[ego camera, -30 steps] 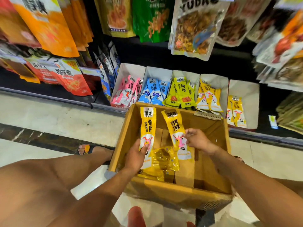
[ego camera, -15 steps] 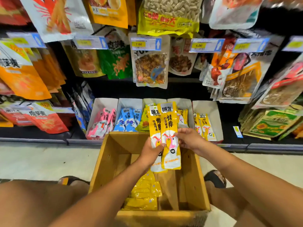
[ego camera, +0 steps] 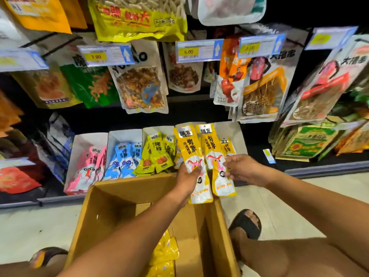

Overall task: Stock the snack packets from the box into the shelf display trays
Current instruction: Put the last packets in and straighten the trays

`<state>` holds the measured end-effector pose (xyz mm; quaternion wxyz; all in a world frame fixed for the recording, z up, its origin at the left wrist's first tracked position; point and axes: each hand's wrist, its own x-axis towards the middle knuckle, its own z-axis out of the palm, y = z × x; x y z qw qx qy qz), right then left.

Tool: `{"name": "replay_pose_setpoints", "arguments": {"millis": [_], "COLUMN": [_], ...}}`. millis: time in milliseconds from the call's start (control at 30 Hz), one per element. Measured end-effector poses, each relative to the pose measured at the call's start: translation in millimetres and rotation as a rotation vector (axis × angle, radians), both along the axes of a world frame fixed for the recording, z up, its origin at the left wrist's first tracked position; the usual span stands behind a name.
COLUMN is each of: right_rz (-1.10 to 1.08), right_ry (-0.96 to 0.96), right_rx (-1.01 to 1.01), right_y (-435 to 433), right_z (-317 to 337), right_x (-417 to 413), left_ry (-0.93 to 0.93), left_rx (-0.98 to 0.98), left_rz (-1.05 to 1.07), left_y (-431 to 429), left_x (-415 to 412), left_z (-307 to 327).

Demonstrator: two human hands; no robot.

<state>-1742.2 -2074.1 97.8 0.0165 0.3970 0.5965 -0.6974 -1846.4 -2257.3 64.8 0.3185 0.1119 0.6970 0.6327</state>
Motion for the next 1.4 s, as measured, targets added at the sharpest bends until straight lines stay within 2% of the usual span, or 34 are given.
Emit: {"name": "replay_pose_setpoints", "arguments": {"millis": [100,200,333,400,433,500,567,767,833,933,1067,1267,1400], "right_rz": [-0.047,-0.013,-0.028,0.011,0.096,0.329,0.392,0.408,0.252,0.274,0.214,0.16,0.225], "right_ry": [-0.073,-0.191,-0.28,-0.343,-0.373,-0.481,-0.522,-0.553,-0.528,-0.58,-0.546,-0.366,-0.28], "right_rx": [0.073,0.287,0.406,0.535,0.627,0.934,0.977,0.847,0.682,0.749,0.681,0.557,0.573], "right_y": [41,82,120,132,133,133,147,143,138,137,135,131,111], "right_z": [-19,-48,-82,-99,-102,-114,-138,-180,-185,-202,-210,-182,-133], "right_x": [-2,-9,-35,-52,-60,-71,-85,-104,-107,-109,-107,-97,-85], "left_ry": [-0.007,0.006,0.03,0.037,0.013,-0.009,0.004,-0.041,-0.05,-0.027,-0.027,-0.043,-0.022], "left_rx": [-0.036,-0.077,-0.132,-0.133,-0.122,-0.11,-0.094,-0.045,-0.044,-0.067,-0.073,-0.042,-0.059], "left_rz": [0.01,0.014,0.016,-0.003,-0.019,-0.037,-0.04,-0.074,-0.074,-0.068,-0.062,-0.073,-0.04], "left_y": [11,20,29,32,34,38,42,40,38,38,38,37,36], "left_x": [-14,-30,-48,-55,-57,-61,-64,-69,-70,-70,-70,-67,-63], "left_z": [-18,-41,-69,-79,-83,-89,-93,-102,-105,-109,-106,-90,-71]}}
